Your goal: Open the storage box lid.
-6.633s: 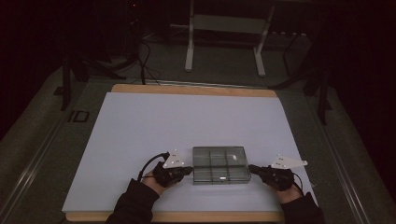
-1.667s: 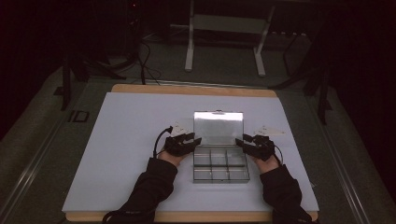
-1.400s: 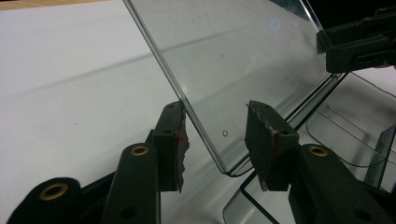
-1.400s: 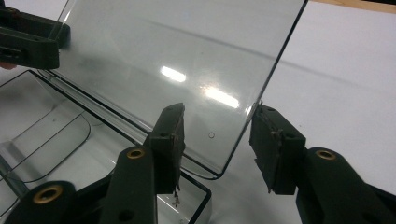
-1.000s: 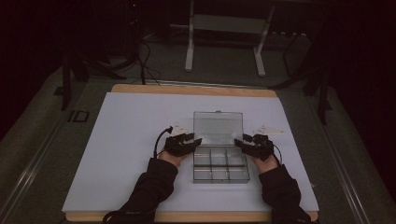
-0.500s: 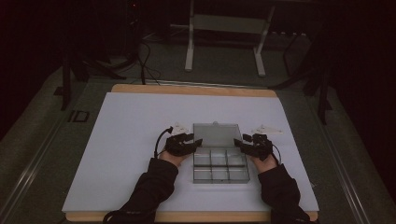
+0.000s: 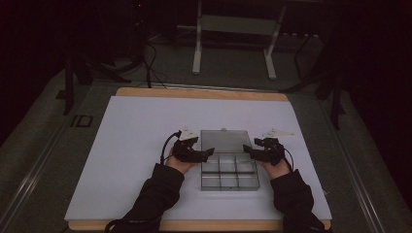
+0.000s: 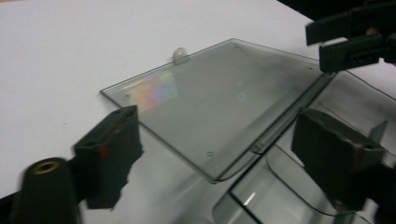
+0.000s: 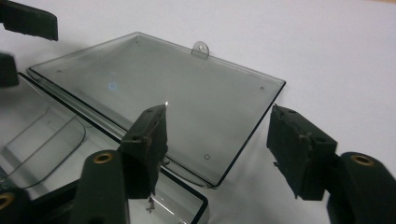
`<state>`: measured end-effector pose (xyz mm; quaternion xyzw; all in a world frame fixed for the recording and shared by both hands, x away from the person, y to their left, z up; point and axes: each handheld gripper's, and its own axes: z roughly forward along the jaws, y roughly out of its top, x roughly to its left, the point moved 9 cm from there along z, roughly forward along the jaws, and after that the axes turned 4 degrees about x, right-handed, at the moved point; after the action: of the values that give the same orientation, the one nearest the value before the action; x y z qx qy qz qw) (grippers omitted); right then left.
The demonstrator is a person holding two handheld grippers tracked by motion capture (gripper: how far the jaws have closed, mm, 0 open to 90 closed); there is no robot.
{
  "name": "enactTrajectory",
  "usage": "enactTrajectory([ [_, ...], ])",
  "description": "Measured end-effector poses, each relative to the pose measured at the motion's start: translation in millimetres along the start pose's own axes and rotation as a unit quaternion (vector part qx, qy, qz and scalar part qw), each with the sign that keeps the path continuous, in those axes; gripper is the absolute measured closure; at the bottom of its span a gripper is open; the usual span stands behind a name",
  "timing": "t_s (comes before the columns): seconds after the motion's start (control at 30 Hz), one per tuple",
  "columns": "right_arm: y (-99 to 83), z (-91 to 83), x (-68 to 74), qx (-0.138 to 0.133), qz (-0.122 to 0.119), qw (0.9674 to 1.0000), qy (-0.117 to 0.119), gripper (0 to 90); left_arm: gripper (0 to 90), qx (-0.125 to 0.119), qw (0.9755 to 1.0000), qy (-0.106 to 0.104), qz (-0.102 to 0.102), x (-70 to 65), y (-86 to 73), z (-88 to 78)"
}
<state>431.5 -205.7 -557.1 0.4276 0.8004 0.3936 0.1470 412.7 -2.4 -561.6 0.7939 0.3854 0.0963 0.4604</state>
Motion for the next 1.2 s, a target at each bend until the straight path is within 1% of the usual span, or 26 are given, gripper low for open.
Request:
enactTrajectory([
  [0.03, 0.8, -1.1, 1.1, -0.001, -0.001, 1.0, 0.005, 33.4, 13.4, 0.0, 1.0, -0.006, 0.007, -2.4, 0.3, -0.4],
  [0.07, 1.8, -2.3, 2.1, -0.004, -0.001, 1.0, 0.008, 32.3, 9.5, 0.001, 1.0, 0.0, 0.009, -3.0, 0.6, -0.6],
  [0.1, 2.7, -4.1, 2.7, -0.008, -0.002, 0.9999, 0.009, 31.1, 7.9, 0.002, 0.9999, 0.0, 0.013, -4.2, 0.7, -1.1],
  [0.17, 3.9, -7.8, 4.9, -0.014, -0.008, 0.9998, 0.013, 28.1, 3.6, 0.001, 0.9997, -0.014, 0.019, -8.4, 1.3, -2.6],
  [0.27, 4.6, -14.6, 10.2, -0.019, -0.027, 0.9992, 0.024, 21.0, 3.3, 0.003, 0.9995, -0.017, 0.025, -11.4, 1.5, -6.1],
  [0.33, 5.6, -19.2, 13.2, -0.027, -0.031, 0.9987, 0.031, 20.4, 3.3, 0.0, 0.9994, -0.019, 0.029, -13.8, 2.1, -9.9],
  [0.4, 5.0, -22.4, 15.9, -0.027, -0.045, 0.9981, 0.033, 16.8, 3.3, 0.0, 0.9993, -0.019, 0.032, -15.5, 1.8, -12.5],
  [0.43, 4.6, -24.2, 17.2, -0.028, -0.048, 0.9978, 0.035, 16.9, 3.3, 0.001, 0.9992, -0.019, 0.035, -16.5, 1.4, -13.9],
  [0.47, 4.2, -25.8, 18.0, -0.028, -0.046, 0.9978, 0.038, 16.9, 3.3, 0.002, 0.9991, -0.017, 0.038, -17.2, 0.6, -15.5],
  [0.67, -2.0, -33.5, 17.4, -0.027, -0.057, 0.9976, 0.028, 16.9, 3.4, 0.004, 0.9988, -0.021, 0.043, -20.2, -5.3, -25.7],
  [0.87, -14.1, -40.1, 14.3, -0.019, -0.08, 0.9965, 0.016, 16.8, 3.4, 0.006, 0.9988, -0.018, 0.045, -18.9, -13.6, -35.6],
  [1.07, -27.9, -46.1, 13.1, -0.016, -0.083, 0.9964, 0.015, 16.2, 3.4, 0.014, 0.9987, -0.013, 0.048, -18.5, -25.7, -43.1],
  [1.2, -35.2, -50.5, 9.7, -0.019, -0.077, 0.9968, 0.012, 16.2, 3.4, 0.019, 0.9987, -0.011, 0.047, -16.5, -34.0, -47.1],
])
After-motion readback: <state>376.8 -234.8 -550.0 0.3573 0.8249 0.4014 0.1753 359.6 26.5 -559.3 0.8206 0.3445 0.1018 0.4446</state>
